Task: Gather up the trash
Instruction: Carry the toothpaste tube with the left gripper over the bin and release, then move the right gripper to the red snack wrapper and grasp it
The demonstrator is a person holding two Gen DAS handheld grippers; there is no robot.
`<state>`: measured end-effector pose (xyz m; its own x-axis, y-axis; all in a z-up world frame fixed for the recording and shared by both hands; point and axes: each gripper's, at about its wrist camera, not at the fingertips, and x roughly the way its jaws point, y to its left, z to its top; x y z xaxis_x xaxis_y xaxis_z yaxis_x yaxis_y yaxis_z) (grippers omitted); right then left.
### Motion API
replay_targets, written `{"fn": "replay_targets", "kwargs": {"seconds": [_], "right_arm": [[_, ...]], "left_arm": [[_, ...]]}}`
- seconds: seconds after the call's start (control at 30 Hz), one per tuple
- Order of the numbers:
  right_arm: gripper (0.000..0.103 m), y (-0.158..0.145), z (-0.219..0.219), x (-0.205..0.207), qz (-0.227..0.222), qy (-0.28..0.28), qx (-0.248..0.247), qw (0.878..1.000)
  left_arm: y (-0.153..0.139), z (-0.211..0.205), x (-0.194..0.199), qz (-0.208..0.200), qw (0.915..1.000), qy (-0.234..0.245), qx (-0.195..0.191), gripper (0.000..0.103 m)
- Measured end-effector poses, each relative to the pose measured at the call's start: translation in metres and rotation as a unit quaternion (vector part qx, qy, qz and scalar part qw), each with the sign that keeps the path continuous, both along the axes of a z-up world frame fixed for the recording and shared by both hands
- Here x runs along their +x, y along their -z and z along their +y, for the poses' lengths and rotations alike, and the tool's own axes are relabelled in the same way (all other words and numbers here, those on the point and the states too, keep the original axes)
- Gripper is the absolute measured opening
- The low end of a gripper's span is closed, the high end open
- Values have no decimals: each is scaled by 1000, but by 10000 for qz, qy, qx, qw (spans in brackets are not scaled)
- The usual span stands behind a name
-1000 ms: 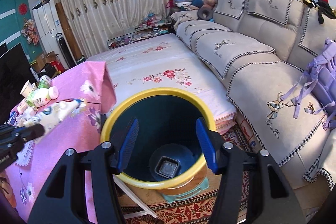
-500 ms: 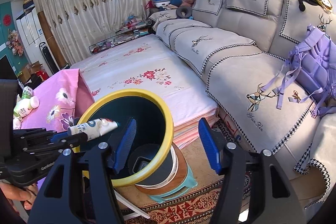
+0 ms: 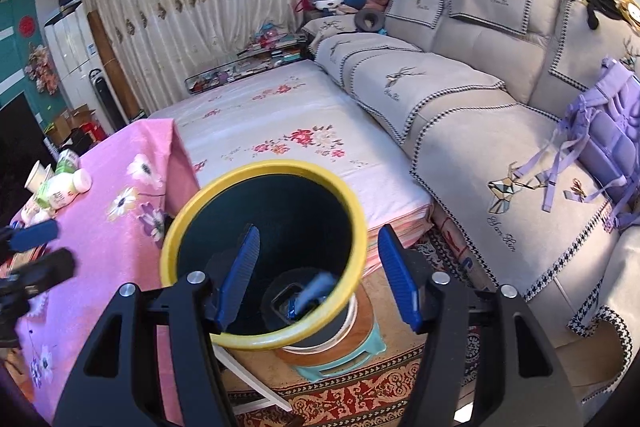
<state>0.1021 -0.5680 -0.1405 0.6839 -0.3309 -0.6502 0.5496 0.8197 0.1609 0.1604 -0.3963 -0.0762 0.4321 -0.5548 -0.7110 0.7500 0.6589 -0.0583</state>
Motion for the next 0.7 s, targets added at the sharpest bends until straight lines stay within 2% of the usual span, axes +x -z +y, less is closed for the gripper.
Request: {"fn": "replay_targets", "kwargs": {"seconds": [0.1, 0.2, 0.3, 0.5, 0.7], "right_arm": [[59, -3, 22, 12, 0, -275, -24, 9996], [59, -5, 50, 26, -6, -612, -9, 9981], [59, -6, 85, 45, 55, -1017, -50, 9948], [59, -15, 171, 87, 107, -2051, -83, 9786], [59, -16, 258, 128, 249, -3006, 41, 9534]], "left_arm": [[-19, 52, -8, -205, 9987, -448, -140, 96], [-35, 113, -15, -424, 9927, -1081, -331, 98], [-46, 172, -18, -622, 9829, -1694, -363, 98], [-51, 288, -28, -942, 9520, -2899, -295, 98], [-40, 364, -28, -825, 9343, -3442, -438, 98]]}}
